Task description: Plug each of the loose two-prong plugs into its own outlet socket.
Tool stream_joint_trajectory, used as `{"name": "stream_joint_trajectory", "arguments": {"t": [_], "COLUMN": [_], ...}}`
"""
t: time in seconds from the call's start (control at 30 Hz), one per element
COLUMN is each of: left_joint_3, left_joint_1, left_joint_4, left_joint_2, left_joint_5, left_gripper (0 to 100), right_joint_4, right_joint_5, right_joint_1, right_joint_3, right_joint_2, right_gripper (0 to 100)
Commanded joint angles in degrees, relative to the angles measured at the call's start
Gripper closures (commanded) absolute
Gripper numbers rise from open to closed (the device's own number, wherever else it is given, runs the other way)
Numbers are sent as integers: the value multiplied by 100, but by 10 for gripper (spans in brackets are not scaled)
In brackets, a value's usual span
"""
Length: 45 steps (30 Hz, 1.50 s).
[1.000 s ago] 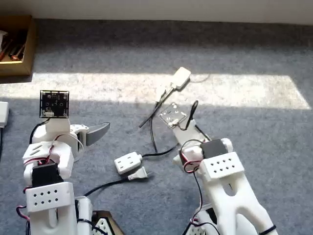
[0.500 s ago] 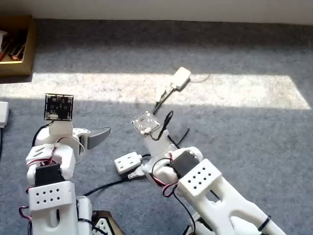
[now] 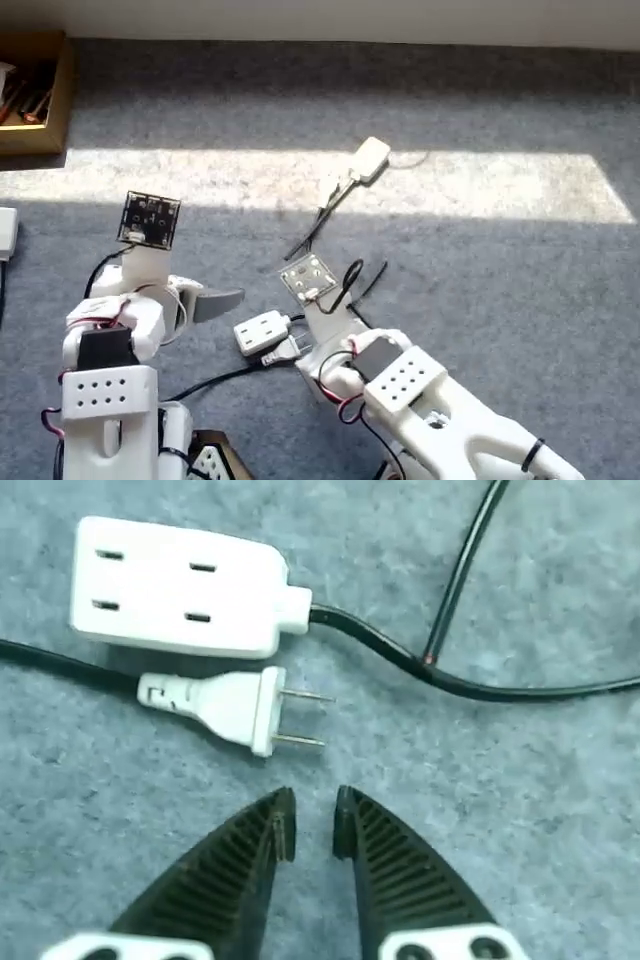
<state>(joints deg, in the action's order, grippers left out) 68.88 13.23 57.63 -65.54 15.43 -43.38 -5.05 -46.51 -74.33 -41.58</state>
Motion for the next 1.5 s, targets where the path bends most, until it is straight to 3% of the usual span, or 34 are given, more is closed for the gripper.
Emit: {"name": "stream_joint_trajectory", "arguments": {"t": [0.0,0.27,0.47,0.63,0.87,1.2,1.33,1.47], "left_joint_3": [-277,-4,233,505,251,-989,-1305,-1279], "left_joint_1": [-145,-796,-1657,-1903,-1464,-1446,-1305,-1235], "left_joint_4": [185,-105,-123,-448,-1160,-1240,-1231,-1099], "left_joint_2": [541,567,655,1270,2492,3512,3908,4207], "left_joint_5": [88,88,97,747,1415,1424,1424,1424], "left_gripper": [515,515,515,517,709,905,889,706], "right_joint_4": [303,646,646,646,637,637,637,637], "right_joint_5": [62,-352,-422,-422,-422,-422,-422,-413], "right_joint_1": [198,1763,2123,2316,2299,2290,2308,2308], "right_joint_3": [-382,-13,13,13,13,-13,-13,-4], "right_joint_2": [-110,-110,-110,-110,-110,-110,-110,-110], "right_gripper": [931,957,958,958,958,958,958,958]}}
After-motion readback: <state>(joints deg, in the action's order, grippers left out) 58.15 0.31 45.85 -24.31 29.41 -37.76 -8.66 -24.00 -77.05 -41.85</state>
